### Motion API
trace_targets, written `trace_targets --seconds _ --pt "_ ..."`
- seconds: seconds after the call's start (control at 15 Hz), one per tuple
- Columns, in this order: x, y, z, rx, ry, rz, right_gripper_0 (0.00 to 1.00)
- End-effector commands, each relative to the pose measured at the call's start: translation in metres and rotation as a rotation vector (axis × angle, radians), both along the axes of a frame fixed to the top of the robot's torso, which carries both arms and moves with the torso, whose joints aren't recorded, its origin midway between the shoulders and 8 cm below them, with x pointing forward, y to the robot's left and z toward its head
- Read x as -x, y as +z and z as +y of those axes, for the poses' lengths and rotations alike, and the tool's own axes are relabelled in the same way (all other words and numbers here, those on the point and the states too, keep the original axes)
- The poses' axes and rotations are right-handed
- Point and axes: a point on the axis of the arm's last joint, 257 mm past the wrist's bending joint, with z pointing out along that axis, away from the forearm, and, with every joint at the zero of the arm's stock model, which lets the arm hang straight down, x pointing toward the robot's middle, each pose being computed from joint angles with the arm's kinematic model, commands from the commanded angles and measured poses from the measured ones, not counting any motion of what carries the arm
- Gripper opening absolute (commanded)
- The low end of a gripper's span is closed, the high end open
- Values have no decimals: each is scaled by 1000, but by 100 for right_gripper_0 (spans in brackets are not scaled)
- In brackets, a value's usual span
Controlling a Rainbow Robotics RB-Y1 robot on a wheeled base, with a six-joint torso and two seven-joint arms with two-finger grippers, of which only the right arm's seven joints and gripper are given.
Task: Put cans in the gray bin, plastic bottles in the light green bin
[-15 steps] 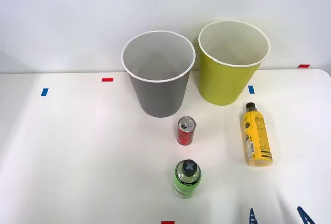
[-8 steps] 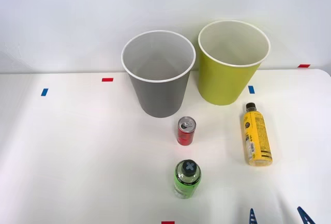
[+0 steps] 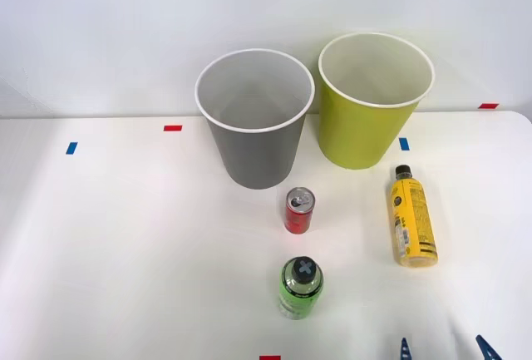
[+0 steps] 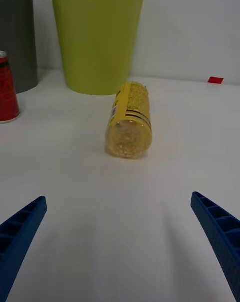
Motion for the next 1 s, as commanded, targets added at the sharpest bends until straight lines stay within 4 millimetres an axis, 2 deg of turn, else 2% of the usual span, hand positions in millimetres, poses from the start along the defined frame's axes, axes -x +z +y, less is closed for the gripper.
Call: trace_targets --seconds 0.07,0.33,0.67,1.0 --pt "-16 13 -11 3 -5 58 100" --pt "-45 40 -15 -40 -29 253 100" --pt "-79 71 -16 -52 -24 398 100" --pt "-116 75 -18 -118 -43 515 100"
